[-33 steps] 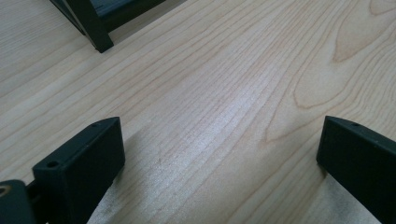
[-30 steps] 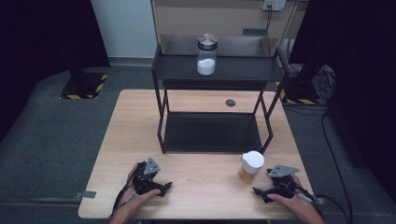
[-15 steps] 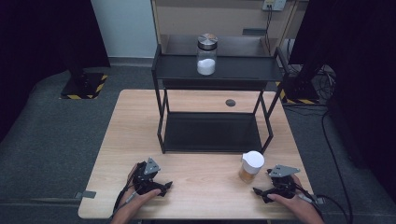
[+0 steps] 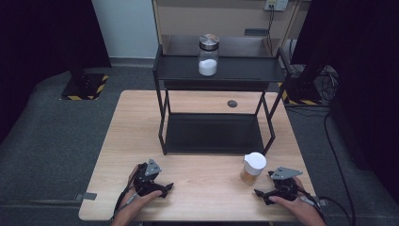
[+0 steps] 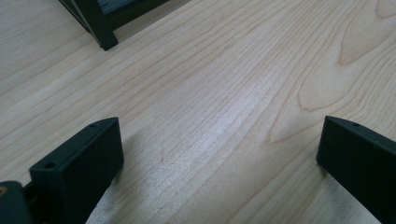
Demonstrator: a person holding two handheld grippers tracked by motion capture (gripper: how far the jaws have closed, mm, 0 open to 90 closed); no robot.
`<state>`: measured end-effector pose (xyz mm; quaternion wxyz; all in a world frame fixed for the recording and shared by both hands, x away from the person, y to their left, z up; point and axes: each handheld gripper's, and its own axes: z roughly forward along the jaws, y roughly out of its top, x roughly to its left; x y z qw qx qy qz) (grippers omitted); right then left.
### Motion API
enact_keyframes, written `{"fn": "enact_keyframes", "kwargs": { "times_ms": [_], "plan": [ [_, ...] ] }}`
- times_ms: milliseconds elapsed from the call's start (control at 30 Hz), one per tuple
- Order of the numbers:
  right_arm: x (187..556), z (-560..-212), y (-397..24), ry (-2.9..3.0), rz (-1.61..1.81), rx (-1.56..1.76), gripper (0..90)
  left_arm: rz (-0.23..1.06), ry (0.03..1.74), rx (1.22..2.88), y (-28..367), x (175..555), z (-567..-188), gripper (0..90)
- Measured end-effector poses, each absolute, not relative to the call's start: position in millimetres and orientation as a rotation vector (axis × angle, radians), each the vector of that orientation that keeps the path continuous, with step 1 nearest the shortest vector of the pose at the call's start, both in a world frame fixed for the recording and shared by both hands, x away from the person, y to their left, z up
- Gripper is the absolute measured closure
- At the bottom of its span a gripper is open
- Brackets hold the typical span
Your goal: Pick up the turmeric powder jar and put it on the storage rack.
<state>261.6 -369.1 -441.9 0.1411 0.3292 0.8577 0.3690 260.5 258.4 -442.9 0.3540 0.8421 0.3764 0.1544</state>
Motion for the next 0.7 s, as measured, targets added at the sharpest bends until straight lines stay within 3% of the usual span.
{"fn": "enact_keyframes", "kwargs": {
  "times_ms": [700],
  "plan": [
    [253.2,-427.7,-368.1,2.397,1.143,0.95,6.5,0.398,0.971,2.177,258.8,260.7,-442.9,0.0]
  ]
}}
